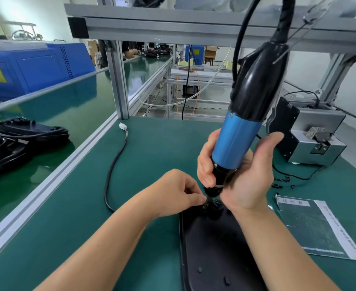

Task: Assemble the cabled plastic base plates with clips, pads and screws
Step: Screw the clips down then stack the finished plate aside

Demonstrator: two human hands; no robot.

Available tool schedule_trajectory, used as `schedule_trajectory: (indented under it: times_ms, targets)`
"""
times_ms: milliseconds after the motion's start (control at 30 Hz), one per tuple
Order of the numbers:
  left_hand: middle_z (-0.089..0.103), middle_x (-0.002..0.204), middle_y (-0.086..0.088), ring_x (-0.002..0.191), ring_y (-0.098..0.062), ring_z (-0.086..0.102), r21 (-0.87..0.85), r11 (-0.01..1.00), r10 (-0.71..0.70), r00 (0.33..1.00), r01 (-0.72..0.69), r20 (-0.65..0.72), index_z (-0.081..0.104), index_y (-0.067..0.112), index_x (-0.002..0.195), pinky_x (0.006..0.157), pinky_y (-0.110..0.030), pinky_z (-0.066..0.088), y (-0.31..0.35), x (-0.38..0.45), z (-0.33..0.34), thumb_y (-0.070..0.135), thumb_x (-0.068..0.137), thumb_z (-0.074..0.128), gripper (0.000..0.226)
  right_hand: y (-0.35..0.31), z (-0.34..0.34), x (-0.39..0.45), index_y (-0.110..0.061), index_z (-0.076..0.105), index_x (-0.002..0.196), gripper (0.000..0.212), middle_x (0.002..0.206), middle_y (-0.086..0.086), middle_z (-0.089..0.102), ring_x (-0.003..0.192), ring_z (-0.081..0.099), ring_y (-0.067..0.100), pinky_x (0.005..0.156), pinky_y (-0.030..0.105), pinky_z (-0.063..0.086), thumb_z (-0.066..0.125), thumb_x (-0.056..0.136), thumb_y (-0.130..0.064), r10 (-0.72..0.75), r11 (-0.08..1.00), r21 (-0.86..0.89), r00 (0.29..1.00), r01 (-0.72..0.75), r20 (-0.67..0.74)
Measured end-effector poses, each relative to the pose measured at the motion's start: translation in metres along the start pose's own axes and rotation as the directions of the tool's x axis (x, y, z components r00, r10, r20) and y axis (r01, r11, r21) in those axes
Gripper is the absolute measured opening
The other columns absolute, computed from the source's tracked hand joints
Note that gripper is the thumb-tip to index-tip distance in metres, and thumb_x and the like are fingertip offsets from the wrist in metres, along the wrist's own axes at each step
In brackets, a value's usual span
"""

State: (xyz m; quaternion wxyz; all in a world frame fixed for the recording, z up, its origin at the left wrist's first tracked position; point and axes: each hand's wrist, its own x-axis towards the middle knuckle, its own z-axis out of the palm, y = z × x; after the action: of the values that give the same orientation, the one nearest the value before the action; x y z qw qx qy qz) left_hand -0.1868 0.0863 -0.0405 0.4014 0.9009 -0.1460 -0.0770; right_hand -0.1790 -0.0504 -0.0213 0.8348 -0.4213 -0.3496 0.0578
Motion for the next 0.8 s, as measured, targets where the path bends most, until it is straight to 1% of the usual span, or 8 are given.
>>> schedule_trajectory:
  times_ms: [100,200,400,600,633,700,767,800]
  targets:
    - [0.043,0.036,0.019,0.037,0.001,0.040,0.010,1.000,0.006,0.999,-0.005,-0.043,0.050,0.030,0.043,0.040,-0.007,0.029,-0.001,-0.001,0.005,0.020,0.083,0.067,0.044,-0.001,-0.001,0.004,-0.007,0.059,0.082,0.071,0.056,0.010,0.053,0.038,0.042,0.018,0.044,0.022,0.034,0.045,0.076,-0.077,0.028,1.000,0.013,1.000,-0.028,0.002]
    - [0.041,0.036,0.018,0.037,-0.001,0.039,0.020,1.000,0.020,0.997,-0.019,-0.073,0.048,0.031,0.039,0.041,-0.009,0.029,-0.001,-0.003,0.009,0.018,0.083,0.066,0.050,-0.001,-0.004,0.007,-0.004,0.056,0.079,0.066,0.052,0.010,0.052,0.034,0.041,0.015,0.041,0.020,0.031,0.048,0.079,-0.069,0.066,0.995,0.074,0.997,-0.069,0.049]
    - [0.042,0.036,0.018,0.038,-0.001,0.038,0.042,0.998,0.051,0.998,-0.049,-0.045,0.053,0.046,0.042,0.041,-0.010,0.029,0.004,-0.008,0.006,0.014,0.084,0.062,0.053,0.002,-0.004,0.010,-0.002,0.053,0.078,0.077,0.052,0.010,0.051,0.034,0.044,0.013,0.038,0.019,0.029,0.045,0.074,-0.078,0.120,0.977,0.154,0.975,-0.150,0.189]
    - [0.042,0.038,0.017,0.040,-0.002,0.038,0.051,0.998,0.038,0.998,-0.036,-0.043,0.051,0.034,0.041,0.043,-0.011,0.030,0.001,-0.007,0.005,0.014,0.083,0.063,0.047,0.001,-0.002,0.015,-0.002,0.052,0.073,0.067,0.050,0.009,0.052,0.032,0.043,0.012,0.036,0.022,0.022,0.038,0.084,-0.066,0.144,0.960,0.201,0.961,-0.194,0.237]
    - [0.042,0.038,0.017,0.041,-0.002,0.037,0.063,0.997,0.041,0.999,-0.039,-0.028,0.053,0.037,0.043,0.043,-0.011,0.030,0.001,-0.007,0.004,0.015,0.083,0.063,0.047,0.001,-0.001,0.017,-0.001,0.052,0.073,0.070,0.049,0.010,0.052,0.032,0.043,0.013,0.036,0.023,0.022,0.036,0.083,-0.068,0.144,0.961,0.198,0.960,-0.194,0.240]
    - [0.042,0.039,0.017,0.042,-0.003,0.037,0.078,0.996,0.050,0.999,-0.049,-0.007,0.054,0.044,0.045,0.044,-0.011,0.029,0.000,-0.007,0.003,0.017,0.084,0.063,0.048,0.000,0.000,0.017,0.000,0.051,0.074,0.076,0.048,0.012,0.051,0.031,0.044,0.014,0.036,0.022,0.024,0.044,0.074,-0.076,0.132,0.967,0.185,0.963,-0.178,0.236]
    - [0.044,0.041,0.018,0.043,-0.002,0.037,0.068,0.996,0.059,0.998,-0.059,-0.011,0.055,0.041,0.045,0.045,-0.011,0.029,-0.002,-0.006,0.003,0.018,0.084,0.064,0.046,-0.003,0.001,0.014,0.000,0.051,0.073,0.079,0.046,0.012,0.050,0.030,0.044,0.014,0.036,0.020,0.025,0.054,0.066,-0.079,0.092,0.975,0.177,0.970,-0.134,0.227]
    - [0.047,0.044,0.018,0.044,-0.001,0.039,0.058,0.996,0.068,0.998,-0.067,-0.015,0.057,0.038,0.047,0.047,-0.010,0.030,-0.004,-0.005,0.004,0.019,0.084,0.065,0.042,-0.007,0.002,0.013,0.000,0.050,0.071,0.080,0.045,0.011,0.049,0.030,0.043,0.014,0.036,0.020,0.022,0.051,0.065,-0.080,0.064,0.976,0.189,0.973,-0.107,0.220]
